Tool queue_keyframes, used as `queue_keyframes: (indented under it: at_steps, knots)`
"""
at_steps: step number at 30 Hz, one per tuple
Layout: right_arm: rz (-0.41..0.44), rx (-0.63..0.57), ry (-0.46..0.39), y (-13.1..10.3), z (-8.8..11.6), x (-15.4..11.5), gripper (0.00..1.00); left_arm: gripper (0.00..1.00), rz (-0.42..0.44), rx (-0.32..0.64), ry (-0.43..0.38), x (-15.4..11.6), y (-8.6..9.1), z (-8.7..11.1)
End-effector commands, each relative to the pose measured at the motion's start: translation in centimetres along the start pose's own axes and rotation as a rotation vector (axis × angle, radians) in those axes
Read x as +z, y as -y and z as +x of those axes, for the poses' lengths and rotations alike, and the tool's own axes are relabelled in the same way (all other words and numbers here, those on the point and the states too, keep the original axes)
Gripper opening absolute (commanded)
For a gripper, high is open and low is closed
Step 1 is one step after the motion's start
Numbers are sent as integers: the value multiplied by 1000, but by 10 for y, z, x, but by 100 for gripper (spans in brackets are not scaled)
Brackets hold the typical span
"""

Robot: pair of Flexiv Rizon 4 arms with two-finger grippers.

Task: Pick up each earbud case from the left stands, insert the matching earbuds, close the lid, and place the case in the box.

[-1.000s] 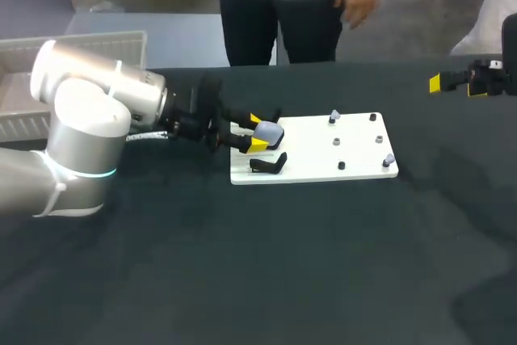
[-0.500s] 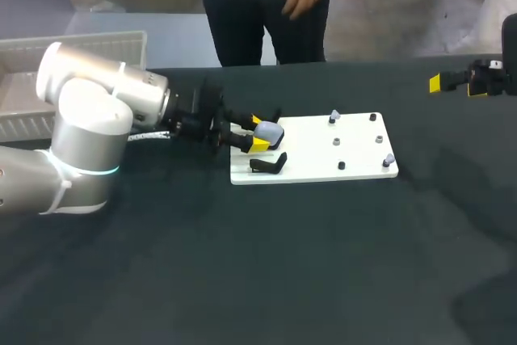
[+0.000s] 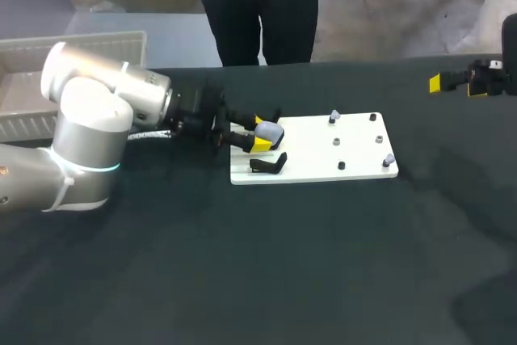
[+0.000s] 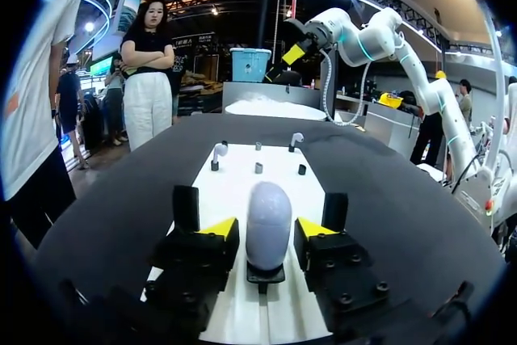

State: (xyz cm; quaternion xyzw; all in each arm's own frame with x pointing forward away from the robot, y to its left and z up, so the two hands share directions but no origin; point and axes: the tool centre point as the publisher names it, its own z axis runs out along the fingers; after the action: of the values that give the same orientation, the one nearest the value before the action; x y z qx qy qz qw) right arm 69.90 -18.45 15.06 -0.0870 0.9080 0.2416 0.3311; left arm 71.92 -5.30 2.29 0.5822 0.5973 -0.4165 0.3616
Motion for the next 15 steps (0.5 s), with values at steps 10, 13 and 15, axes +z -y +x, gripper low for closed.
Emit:
queue_keyframes:
  at_steps: [10,13,15]
  knots:
    - [-3,-1,0,1,0,0,100,12,10,0,13,2,0,4]
    - [-3,-1,0,1,0,0,100,0,14,0,14,2,1,5]
    - [-3,-1,0,1,0,0,100,0,16,0,15,2,2,5]
